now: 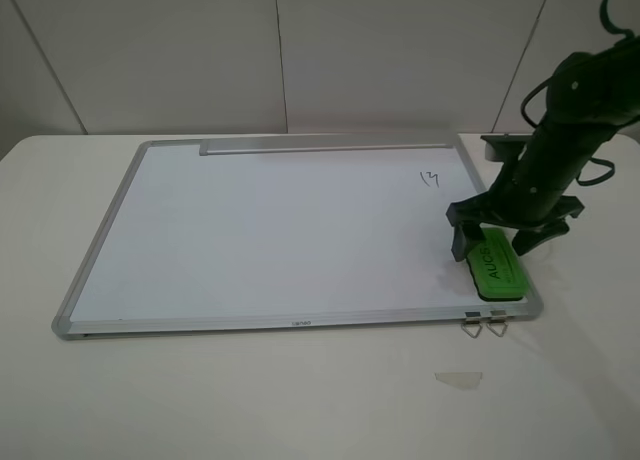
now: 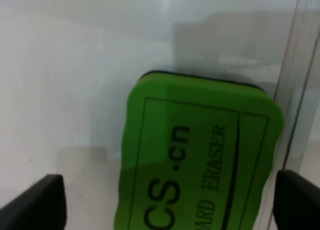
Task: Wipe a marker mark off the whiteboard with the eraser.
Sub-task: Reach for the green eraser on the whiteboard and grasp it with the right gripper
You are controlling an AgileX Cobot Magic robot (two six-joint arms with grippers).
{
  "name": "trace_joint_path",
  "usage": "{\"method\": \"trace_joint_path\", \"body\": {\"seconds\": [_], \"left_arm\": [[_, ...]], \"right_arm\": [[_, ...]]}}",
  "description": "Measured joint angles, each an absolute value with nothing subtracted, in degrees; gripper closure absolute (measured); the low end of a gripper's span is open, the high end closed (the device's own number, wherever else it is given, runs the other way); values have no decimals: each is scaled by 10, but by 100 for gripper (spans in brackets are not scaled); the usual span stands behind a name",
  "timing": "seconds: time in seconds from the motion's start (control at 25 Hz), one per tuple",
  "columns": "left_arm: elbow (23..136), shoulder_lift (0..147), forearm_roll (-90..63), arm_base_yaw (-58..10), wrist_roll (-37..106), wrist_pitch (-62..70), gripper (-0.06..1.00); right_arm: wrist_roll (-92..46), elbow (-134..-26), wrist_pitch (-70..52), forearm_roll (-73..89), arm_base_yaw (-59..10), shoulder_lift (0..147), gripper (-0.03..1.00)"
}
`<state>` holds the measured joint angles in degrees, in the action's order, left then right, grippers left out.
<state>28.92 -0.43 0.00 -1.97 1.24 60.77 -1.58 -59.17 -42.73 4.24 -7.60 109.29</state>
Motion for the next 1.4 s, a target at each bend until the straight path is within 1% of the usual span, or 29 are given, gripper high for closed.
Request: {"method": "trace_joint_path", "body": {"seconds": [0.64,1.0,1.24,1.32,1.4], "left_arm": [[289,-4,0,-20,12,608,26],[289,-4,0,-20,12,608,26],[289,-4,0,-20,12,608,26],[289,-4,0,-20,12,608,26],[289,-4,0,-20,12,608,26]], "right_arm": [[-12,-592,-431,42,-76,1093,15],[-12,-592,-439,44,-76,1093,21],[-12,-592,-457,46,-76,1122,33],[-12,-594,-461,47,-76,1127,35],[-12,-595,-463,47,-76,1127,35]]}}
